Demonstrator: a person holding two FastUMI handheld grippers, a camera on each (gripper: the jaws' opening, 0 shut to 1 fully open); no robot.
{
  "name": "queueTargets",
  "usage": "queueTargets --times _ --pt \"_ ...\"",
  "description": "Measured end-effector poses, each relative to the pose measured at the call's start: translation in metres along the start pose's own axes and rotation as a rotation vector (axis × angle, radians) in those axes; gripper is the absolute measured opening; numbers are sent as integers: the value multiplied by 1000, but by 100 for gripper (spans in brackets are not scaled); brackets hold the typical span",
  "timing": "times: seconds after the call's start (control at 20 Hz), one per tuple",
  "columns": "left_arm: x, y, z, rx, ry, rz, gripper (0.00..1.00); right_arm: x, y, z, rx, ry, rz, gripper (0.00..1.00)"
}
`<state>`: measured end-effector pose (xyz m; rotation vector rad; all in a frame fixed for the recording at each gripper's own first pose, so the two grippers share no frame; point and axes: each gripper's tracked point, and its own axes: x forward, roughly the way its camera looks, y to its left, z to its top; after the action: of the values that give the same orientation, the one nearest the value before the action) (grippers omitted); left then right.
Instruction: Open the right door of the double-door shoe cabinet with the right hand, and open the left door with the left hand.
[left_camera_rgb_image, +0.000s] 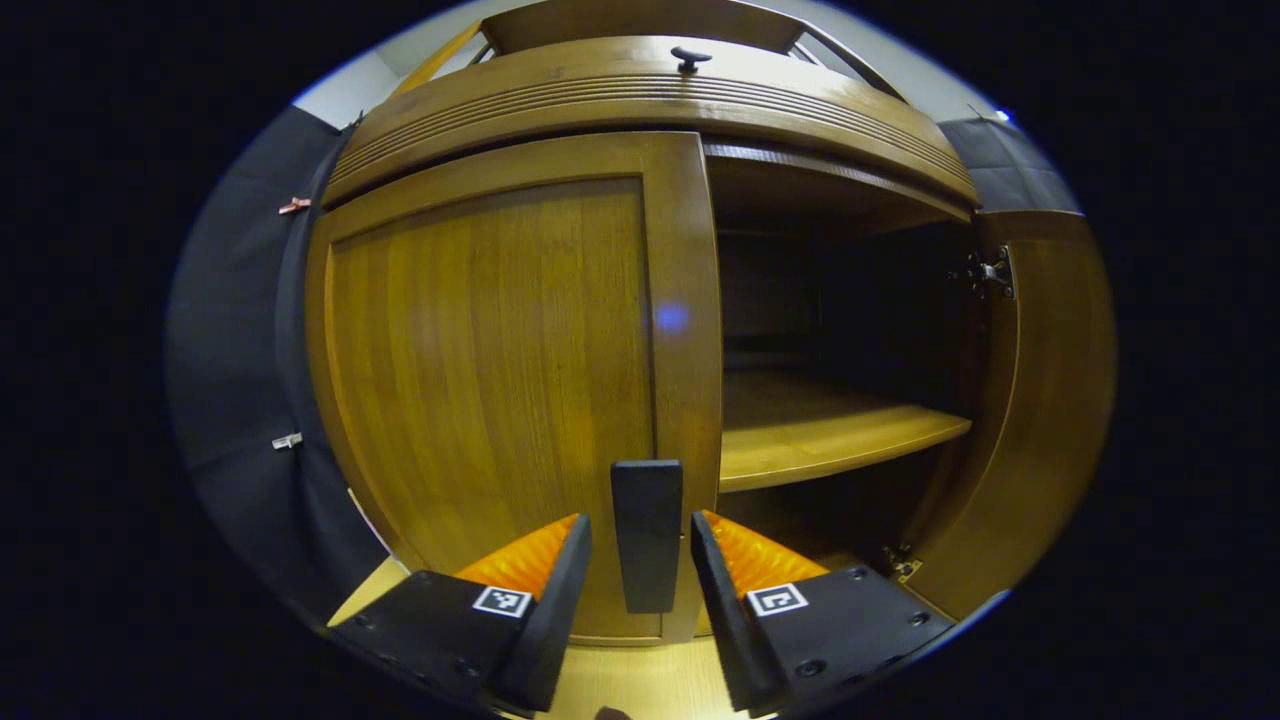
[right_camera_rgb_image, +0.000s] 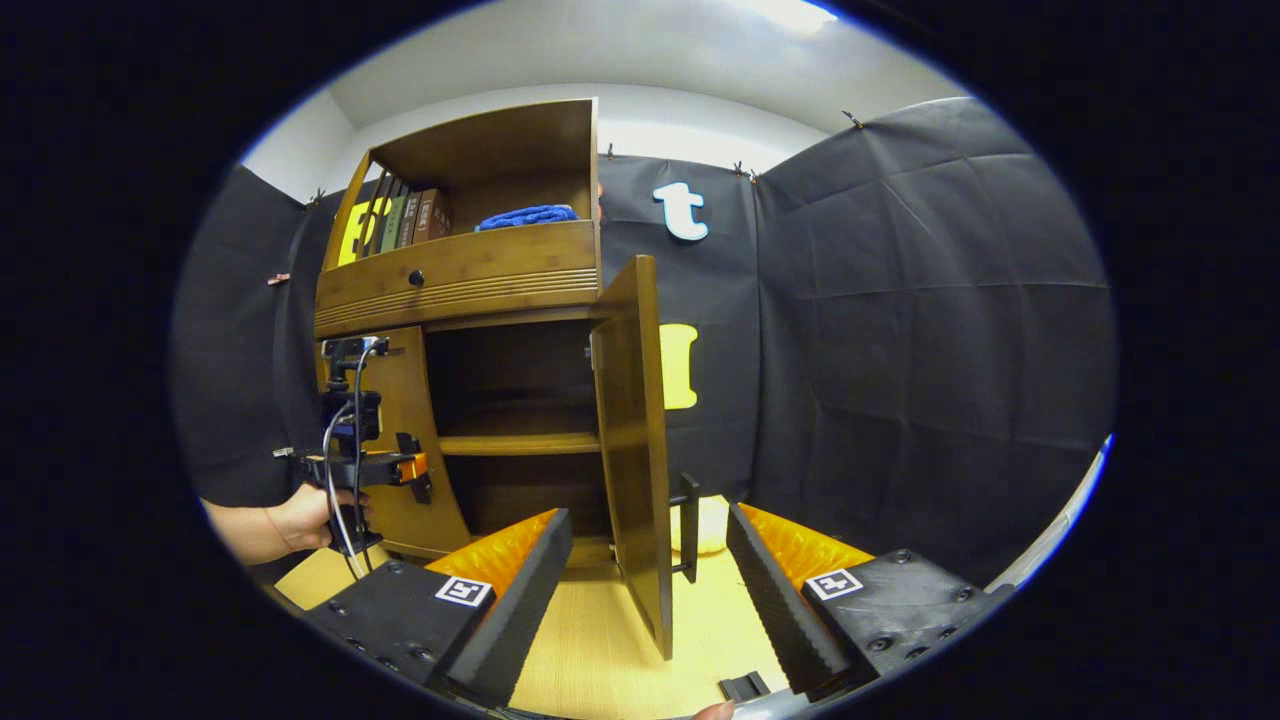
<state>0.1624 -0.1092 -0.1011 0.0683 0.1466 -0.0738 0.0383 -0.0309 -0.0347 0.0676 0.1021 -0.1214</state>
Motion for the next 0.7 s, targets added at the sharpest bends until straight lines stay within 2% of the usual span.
queueTargets --times 0.2,0.45,0.7 --pt "1 -5 0 -10 -15 -13 36 -6 12 -2 -24 10 16 98" --pt "-15 -2 -4 -21 4 -24 31 -3 28 10 -34 -14 53 98" --pt "-64 10 -13 -31 9 -31 31 8 46 14 -33 -29 97 98"
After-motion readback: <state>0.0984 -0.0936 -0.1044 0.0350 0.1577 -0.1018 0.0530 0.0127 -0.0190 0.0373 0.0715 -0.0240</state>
